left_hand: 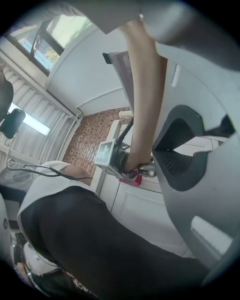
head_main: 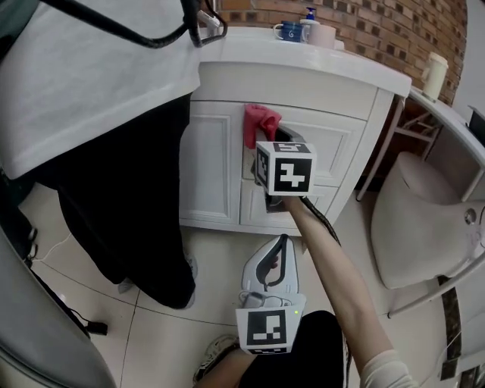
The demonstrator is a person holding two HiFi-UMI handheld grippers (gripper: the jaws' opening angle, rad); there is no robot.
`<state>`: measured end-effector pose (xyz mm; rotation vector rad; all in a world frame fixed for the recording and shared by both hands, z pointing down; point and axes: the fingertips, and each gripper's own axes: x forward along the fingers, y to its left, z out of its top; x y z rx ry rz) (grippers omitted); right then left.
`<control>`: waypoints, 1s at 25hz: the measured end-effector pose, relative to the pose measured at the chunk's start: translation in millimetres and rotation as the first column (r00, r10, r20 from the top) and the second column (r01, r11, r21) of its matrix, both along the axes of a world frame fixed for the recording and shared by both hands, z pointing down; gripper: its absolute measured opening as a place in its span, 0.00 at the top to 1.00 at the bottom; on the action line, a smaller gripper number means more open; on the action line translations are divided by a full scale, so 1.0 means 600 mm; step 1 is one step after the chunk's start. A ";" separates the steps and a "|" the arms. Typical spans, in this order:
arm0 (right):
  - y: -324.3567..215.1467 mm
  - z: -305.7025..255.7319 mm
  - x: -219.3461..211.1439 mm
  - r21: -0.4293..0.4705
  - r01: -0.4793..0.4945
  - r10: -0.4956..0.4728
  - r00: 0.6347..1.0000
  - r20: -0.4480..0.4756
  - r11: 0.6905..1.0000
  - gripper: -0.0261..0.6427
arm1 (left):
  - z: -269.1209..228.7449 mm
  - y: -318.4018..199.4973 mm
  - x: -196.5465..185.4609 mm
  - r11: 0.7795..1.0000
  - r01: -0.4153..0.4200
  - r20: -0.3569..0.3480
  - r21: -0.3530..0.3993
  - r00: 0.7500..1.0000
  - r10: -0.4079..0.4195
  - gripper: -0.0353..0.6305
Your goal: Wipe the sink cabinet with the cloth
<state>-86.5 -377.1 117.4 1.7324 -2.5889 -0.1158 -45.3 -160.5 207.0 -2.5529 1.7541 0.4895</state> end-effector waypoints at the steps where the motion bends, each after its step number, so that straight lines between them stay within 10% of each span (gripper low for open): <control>1: -0.001 -0.003 0.021 0.006 -0.018 0.018 1.000 0.001 1.000 0.87 | 0.006 -0.004 0.000 1.000 -0.002 -0.001 -0.009 1.000 0.002 0.92; 14: 0.016 -0.005 0.362 -0.041 -0.298 0.301 0.946 0.122 0.954 0.87 | -0.007 0.010 0.052 0.999 -0.049 0.122 0.016 0.991 0.047 0.92; 25: 0.065 0.010 0.372 -0.013 -0.264 0.264 0.957 0.120 0.964 0.87 | -0.009 -0.091 0.077 1.000 -0.026 0.262 0.002 0.965 0.024 0.92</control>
